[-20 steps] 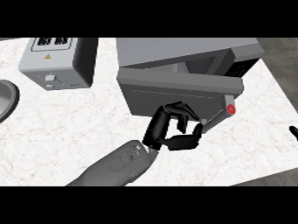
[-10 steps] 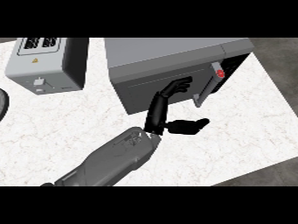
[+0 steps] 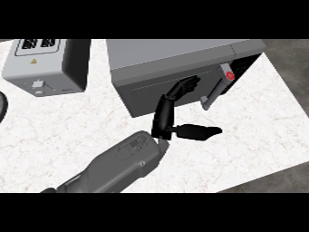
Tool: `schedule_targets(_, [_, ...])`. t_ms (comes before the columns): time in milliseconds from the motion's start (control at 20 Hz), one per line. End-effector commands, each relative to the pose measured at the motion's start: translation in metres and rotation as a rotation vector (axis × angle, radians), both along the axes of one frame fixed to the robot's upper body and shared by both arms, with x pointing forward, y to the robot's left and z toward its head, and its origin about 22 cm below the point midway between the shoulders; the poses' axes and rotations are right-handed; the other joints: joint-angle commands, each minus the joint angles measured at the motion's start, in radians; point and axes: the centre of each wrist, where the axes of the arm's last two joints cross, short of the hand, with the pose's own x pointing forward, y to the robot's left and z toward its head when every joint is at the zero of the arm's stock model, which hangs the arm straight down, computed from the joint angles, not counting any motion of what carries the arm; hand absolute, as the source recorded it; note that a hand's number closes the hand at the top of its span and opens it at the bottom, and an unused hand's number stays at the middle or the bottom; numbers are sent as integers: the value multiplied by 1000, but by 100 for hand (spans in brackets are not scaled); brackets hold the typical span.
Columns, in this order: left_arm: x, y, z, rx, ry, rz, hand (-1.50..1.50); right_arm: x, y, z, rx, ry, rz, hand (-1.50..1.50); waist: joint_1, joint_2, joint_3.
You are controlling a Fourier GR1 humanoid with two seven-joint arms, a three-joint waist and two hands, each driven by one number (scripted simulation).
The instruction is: Pick up the milk, place it into the microwave and close the microwave
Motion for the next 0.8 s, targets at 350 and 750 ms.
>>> schedule_targets(350, [24,3,13,-33,-16,99,-150,15,-4,16,-31,-41,-21,150,-2,17,1])
schedule_targets(750, [22,2,12,-54,-23,84,-150,31,13,-28,279,78,137,-150,11,28,10])
